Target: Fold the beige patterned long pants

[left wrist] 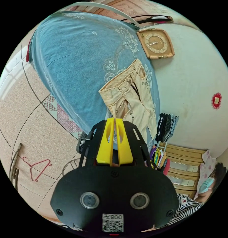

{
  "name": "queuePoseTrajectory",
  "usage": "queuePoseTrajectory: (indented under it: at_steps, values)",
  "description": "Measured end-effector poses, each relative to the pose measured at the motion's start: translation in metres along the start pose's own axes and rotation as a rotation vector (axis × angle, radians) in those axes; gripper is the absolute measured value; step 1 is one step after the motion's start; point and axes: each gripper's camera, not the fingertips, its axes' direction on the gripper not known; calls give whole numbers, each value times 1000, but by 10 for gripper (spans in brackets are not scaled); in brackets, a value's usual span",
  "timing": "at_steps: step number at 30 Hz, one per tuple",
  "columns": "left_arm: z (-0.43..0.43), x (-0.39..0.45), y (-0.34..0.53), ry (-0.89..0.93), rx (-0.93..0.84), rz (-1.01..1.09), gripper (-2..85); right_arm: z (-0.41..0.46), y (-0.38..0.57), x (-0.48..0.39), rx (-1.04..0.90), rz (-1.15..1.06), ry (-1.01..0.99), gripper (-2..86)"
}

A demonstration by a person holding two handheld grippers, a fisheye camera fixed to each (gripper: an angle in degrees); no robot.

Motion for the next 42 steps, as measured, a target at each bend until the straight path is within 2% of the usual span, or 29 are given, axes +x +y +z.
queuePoseTrajectory:
  at_steps: [3,7,11,18,21,24,28,32,38,42]
  values:
    - [3,13,-1,-24,-20,9,12,19,20,8,-69,0,-1,72]
    - [8,32,-1,-44,-31,2,12,40,40,19,-124,3,13,79]
    - [11,62,-2,-71,-42,26,11,43,39,23,-100,30,8,48]
    - [1,131,1,-72,-13,156,10,45,32,-2,-189,-114,88,10]
    - [24,136,-1,-135,-59,88,10,58,25,3,-212,-75,74,9]
    - [29,146,3,-192,-26,27,9,57,18,9,-206,-12,-5,8]
    - [22,183,7,-273,24,92,14,37,11,0,-100,7,55,13]
    - [50,275,0,-204,37,318,32,36,-29,-24,-4,-24,-29,35]
    - [186,470,-8,-142,-166,817,70,60,-137,-105,54,-145,14,64]
    - [288,573,-5,-294,-271,1079,76,73,-198,-155,85,-208,91,68]
